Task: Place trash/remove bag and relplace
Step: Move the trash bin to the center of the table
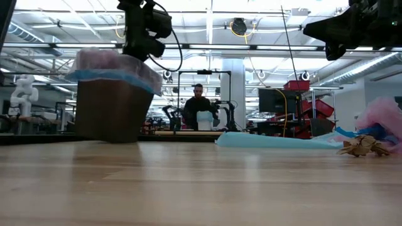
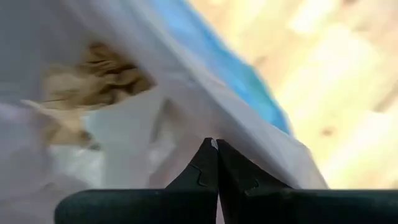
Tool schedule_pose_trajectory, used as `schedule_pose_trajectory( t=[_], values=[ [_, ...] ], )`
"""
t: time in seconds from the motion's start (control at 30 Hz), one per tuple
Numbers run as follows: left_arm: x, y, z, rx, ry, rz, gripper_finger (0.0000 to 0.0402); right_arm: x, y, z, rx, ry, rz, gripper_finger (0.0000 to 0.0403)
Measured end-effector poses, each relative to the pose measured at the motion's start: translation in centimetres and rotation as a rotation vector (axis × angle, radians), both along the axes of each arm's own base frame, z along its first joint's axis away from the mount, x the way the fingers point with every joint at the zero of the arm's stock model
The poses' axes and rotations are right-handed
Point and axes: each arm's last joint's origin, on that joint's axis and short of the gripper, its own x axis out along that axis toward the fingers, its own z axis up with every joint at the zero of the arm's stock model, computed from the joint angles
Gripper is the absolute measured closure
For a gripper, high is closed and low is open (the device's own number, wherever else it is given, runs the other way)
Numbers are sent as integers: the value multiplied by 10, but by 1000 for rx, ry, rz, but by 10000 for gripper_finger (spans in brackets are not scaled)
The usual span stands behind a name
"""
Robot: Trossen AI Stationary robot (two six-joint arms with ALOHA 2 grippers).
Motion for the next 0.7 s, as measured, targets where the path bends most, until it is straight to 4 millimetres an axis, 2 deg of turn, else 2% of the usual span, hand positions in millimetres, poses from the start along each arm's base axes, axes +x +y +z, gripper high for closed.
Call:
schedule_pose_trajectory(
  t=[0.5, 0.7],
  values=[
    [36, -61, 0, -133, -80, -258, 401, 0, 0, 0, 3, 0, 1, 332],
    [49, -92, 0, -156, -87, -357, 401, 0, 0, 0, 3, 1, 2, 332]
  ],
)
